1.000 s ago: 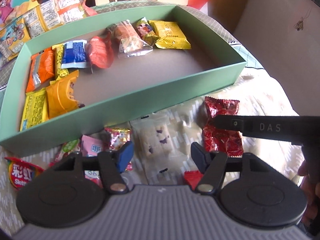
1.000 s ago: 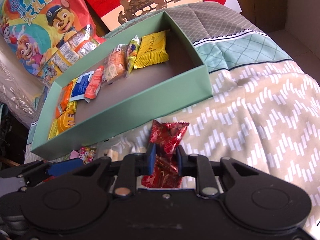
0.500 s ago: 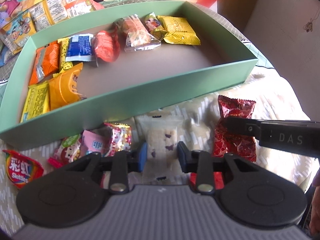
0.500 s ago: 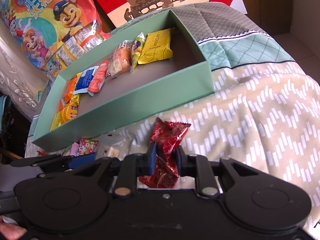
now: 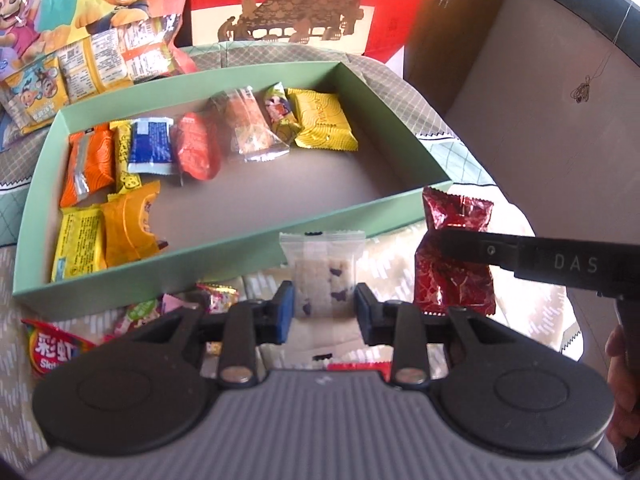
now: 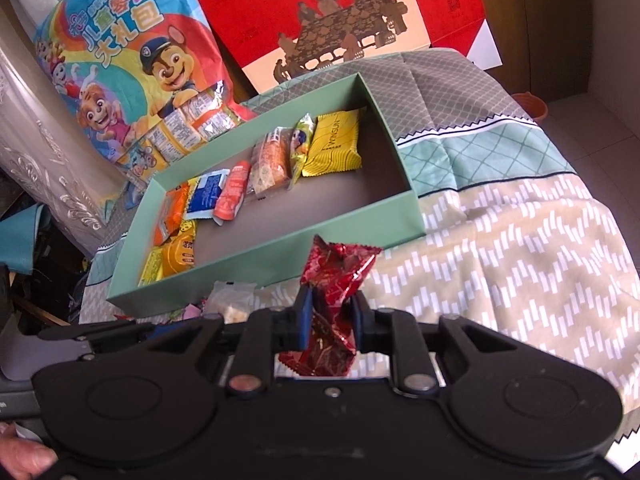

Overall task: Organize snacks
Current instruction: 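Carry both snacks into the green box and open both tools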

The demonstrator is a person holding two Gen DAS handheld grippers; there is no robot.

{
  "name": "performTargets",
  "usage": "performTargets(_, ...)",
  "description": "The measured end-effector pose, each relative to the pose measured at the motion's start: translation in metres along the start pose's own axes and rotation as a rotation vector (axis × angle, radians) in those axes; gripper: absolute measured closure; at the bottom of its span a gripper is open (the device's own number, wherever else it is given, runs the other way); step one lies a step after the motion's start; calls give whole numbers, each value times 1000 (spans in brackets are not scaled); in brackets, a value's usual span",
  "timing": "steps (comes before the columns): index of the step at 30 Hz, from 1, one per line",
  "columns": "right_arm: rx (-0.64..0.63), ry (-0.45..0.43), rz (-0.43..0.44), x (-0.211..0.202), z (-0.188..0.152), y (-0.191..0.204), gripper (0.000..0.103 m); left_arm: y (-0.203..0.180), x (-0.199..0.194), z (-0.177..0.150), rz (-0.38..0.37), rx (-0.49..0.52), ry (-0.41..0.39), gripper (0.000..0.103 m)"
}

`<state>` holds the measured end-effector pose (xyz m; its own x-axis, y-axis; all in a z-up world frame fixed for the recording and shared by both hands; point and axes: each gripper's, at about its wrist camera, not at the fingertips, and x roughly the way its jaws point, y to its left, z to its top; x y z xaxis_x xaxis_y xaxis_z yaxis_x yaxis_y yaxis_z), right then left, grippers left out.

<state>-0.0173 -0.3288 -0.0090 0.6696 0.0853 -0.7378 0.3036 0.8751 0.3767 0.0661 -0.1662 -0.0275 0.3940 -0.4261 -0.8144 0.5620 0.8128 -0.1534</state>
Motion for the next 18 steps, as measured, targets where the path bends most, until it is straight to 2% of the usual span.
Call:
performTargets(5, -26, -24, 16, 2, 41, 4, 83, -3, 3, 40, 16, -3, -47, 71)
performTargets(9, -59, -8, 16, 18, 77, 8, 83, 1, 21, 65, 18, -35, -43, 71)
performTargets(13, -113, 27, -19, 42, 103, 9, 83, 8, 47, 77, 11, -76, -15, 71)
performTargets(18, -167, 69, -29, 68, 118, 6, 83, 9, 68, 80, -3, -96, 10, 71)
